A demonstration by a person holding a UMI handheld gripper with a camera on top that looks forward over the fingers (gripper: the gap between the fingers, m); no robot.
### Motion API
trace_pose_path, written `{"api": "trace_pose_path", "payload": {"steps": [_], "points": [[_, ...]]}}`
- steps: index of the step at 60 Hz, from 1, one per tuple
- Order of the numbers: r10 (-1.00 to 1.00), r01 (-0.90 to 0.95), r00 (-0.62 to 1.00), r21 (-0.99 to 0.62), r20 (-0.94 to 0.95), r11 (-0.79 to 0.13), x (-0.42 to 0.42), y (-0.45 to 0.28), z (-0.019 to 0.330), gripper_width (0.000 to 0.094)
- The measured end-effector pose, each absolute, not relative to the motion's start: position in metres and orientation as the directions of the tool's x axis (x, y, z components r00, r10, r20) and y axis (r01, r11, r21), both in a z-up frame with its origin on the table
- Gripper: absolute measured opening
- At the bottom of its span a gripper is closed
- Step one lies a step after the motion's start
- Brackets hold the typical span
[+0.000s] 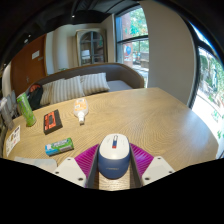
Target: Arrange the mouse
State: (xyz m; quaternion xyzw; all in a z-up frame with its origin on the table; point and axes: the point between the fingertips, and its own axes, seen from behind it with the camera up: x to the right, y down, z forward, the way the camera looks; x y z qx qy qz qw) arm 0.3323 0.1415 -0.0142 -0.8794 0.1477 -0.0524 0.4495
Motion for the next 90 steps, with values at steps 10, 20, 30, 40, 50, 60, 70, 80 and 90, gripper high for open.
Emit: {"api": "trace_pose_path", "payload": {"steps": [10,20,30,40,50,60,70,80,90], "points": [[-0.36,-0.271,0.93,-0.797,-0.072,-0.541,0.336,0.133,-0.01,0.0431],[-0.325,-0.199,0.943,-0.902,-0.07,-0.382,0.31,0.107,0.106,0.039],[-0.152,-0.052,0.988,-0.967,-0.014,-0.249,0.189,0.065,0.225,0.0388],[0.035,-0.019,0.999,-0.958,-0.031,-0.286,0.068,0.057,0.189,0.04],[0.043,0.024,0.999,-0.891,0.006,-0.453,0.043,0.054,0.082,0.0413],[0.023,0.04,0.999,-0.85,0.032,-0.525,0.049,0.049,0.021,0.0439],[0.018,-0.017,0.999,-0.832,-0.032,-0.555,0.046,0.047,-0.004,0.0508],[0.03,-0.011,0.999,-0.811,-0.035,-0.585,0.048,0.027,-0.004,0.0763],[0.055,0.043,0.998,-0.831,0.014,-0.555,0.057,-0.02,0.016,0.0847]]}}
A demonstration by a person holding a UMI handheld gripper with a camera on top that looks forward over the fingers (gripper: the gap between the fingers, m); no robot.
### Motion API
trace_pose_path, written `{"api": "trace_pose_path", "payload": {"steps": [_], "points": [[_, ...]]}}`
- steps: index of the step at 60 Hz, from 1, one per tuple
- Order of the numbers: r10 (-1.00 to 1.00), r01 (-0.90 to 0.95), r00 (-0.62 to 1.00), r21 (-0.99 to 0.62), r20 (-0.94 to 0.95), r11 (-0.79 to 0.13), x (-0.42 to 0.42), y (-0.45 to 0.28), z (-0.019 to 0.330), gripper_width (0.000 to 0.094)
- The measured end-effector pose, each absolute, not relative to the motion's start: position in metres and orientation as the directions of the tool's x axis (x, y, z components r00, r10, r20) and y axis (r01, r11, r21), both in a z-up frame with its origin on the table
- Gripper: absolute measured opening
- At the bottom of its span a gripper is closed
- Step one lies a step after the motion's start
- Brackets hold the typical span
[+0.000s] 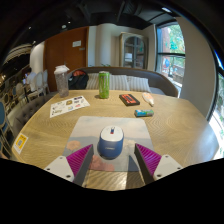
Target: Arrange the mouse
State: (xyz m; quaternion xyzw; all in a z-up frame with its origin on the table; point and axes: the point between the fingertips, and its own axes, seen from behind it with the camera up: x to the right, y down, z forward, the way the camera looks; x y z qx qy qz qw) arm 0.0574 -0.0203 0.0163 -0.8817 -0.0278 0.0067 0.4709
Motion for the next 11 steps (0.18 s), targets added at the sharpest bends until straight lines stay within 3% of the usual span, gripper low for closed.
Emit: {"api": "trace_pose_path", "payload": {"steps": [11], "points": [[0.068,0.008,0.997,-0.861,-0.031,-0.508,0.065,-0.088,0.032,0.085]]}}
